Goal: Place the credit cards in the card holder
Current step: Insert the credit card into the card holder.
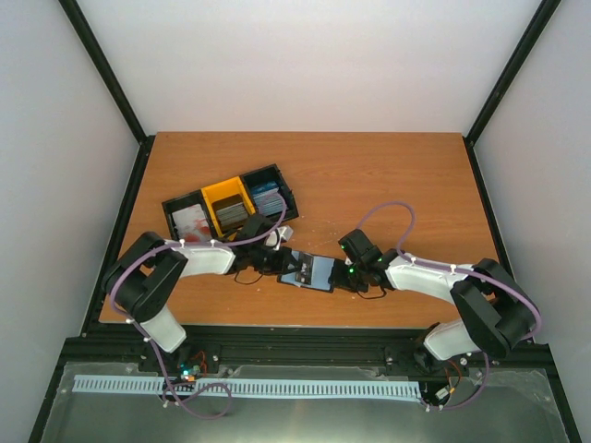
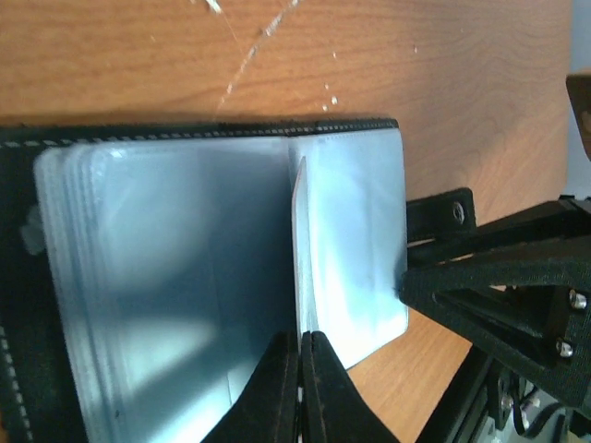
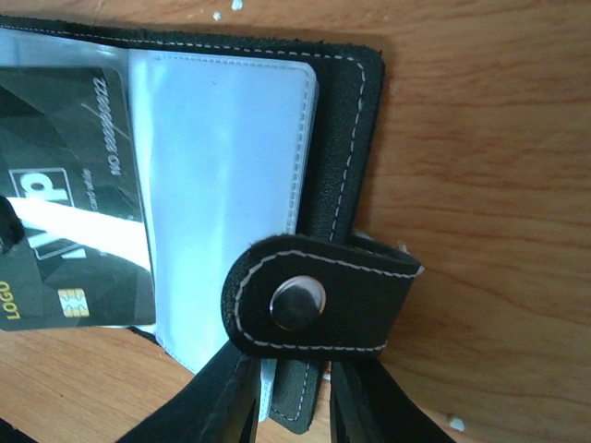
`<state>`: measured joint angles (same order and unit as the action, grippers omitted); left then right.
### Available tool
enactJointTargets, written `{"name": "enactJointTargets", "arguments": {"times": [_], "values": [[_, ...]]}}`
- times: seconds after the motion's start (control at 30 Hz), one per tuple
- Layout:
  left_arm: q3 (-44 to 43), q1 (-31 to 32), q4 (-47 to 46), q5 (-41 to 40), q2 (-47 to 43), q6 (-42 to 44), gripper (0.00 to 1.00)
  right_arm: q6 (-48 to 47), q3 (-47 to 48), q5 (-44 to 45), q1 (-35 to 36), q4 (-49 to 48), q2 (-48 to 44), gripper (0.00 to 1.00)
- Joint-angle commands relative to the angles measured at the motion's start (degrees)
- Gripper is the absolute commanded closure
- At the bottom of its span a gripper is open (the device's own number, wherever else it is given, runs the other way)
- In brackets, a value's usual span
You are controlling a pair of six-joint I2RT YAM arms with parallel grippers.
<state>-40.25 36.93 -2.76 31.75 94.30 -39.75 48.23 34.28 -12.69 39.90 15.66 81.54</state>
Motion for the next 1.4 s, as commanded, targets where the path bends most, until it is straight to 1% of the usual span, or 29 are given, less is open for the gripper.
{"name": "enactJointTargets", "arguments": {"times": [0.0, 0.27, 0.33, 0.5, 0.67, 0.77, 0.93, 1.1, 1.37], "values": [[1.5, 0.8, -2.1, 4.7, 1.7, 0.9, 0.99, -0.3, -1.6, -0.1, 0.4, 1.0, 1.7, 0.77], [0.9, 0.9, -4.1, 8.2, 4.3, -0.4, 0.99, -0.2, -1.7, -1.0, 0.4, 0.0, 2.3, 0.77], [0.7, 0.9, -4.3, 7.6, 4.4, -1.6, 0.99, -0.2, -1.7, -1.2, 0.4, -0.3, 2.4, 0.77], [-2.2, 0.8, 0.8, 1.7, 5.3, -3.4, 0.99, -0.3, -1.9, -1.2, 0.4, -0.3, 2.5, 0.77], [-3.2, 0.6, 0.9, 2.0, 5.5, -4.1, 0.99, -0.4, -1.9, -1.1, 0.4, -0.1, 2.5, 0.78], [-3.5, 0.0, 3.0, 1.3, 5.1, -4.6, 0.99, -0.4, -2.0, -1.0, 0.4, 0.0, 2.3, 0.78], [-0.3, -1.7, 2.3, -0.5, 1.7, -8.1, 0.99, -0.3, -2.2, -1.0, 0.4, -0.1, 2.2, 0.78], [1.7, -1.6, -1.9, 2.2, 0.7, -9.8, 0.99, -0.4, -2.3, -1.1, 0.4, -0.2, 2.2, 0.78], [0.5, 0.1, -1.7, 5.5, 4.6, -8.5, 0.99, -0.4, -2.7, -1.4, 0.4, -0.8, 2.3, 0.78]]}}
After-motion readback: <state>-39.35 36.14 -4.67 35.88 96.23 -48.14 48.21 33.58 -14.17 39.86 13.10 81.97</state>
